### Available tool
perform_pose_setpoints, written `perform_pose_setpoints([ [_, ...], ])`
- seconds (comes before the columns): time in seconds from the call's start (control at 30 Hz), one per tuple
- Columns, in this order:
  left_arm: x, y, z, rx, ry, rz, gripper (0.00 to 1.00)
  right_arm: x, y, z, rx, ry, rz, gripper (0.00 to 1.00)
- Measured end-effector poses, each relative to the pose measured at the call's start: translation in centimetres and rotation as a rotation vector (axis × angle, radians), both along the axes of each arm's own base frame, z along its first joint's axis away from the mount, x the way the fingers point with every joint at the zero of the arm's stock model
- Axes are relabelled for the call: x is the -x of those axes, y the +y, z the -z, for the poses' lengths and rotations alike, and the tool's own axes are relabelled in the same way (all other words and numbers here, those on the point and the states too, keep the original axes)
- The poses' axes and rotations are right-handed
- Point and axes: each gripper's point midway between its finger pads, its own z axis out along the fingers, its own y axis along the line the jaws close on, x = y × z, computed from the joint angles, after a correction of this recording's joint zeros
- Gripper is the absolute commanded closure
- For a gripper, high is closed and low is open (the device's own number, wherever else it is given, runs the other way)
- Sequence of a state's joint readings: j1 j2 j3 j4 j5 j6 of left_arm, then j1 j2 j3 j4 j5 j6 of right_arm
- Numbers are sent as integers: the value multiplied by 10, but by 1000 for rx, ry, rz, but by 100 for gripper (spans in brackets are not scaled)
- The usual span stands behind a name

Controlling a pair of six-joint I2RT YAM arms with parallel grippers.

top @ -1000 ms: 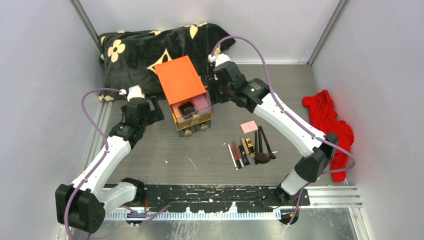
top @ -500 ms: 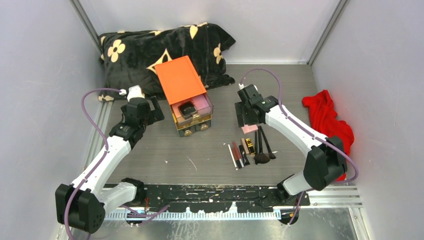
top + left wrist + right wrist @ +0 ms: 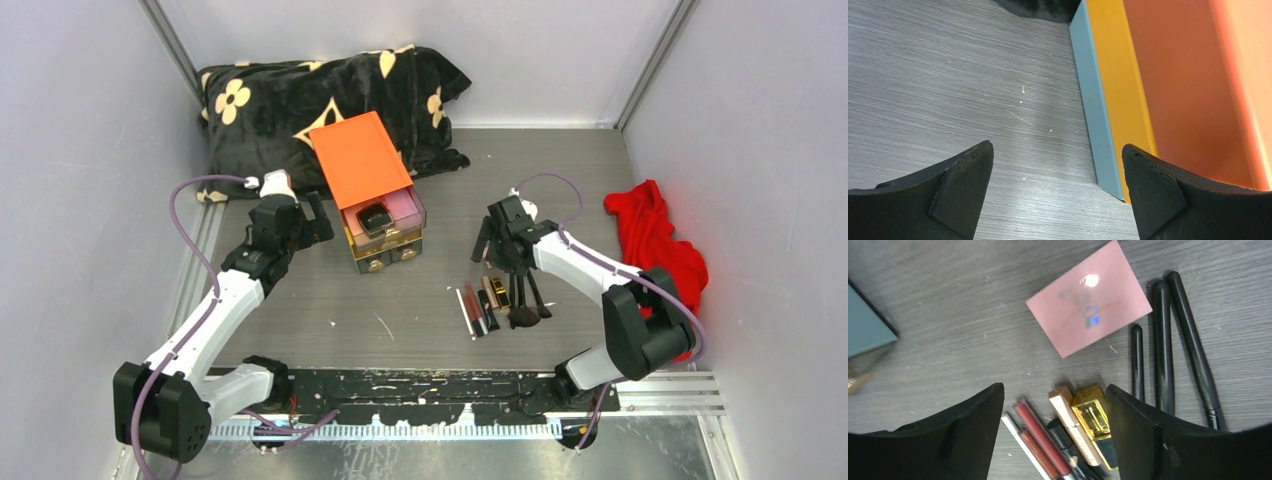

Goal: Organize the makeup
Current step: Pick up the makeup from the center of the board.

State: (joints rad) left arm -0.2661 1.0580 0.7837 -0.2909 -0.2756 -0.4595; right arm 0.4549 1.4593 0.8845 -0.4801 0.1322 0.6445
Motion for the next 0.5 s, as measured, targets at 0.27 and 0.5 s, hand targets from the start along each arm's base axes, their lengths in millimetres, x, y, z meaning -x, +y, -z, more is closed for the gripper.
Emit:
perform_pose_setpoints([
  [0.27, 0, -13, 6, 36, 9, 61, 0, -29, 18, 0, -116, -21, 171, 22],
  [0.5, -4, -25, 0, 74, -17, 117, 0, -57, 22, -19, -114, -76, 220, 21],
])
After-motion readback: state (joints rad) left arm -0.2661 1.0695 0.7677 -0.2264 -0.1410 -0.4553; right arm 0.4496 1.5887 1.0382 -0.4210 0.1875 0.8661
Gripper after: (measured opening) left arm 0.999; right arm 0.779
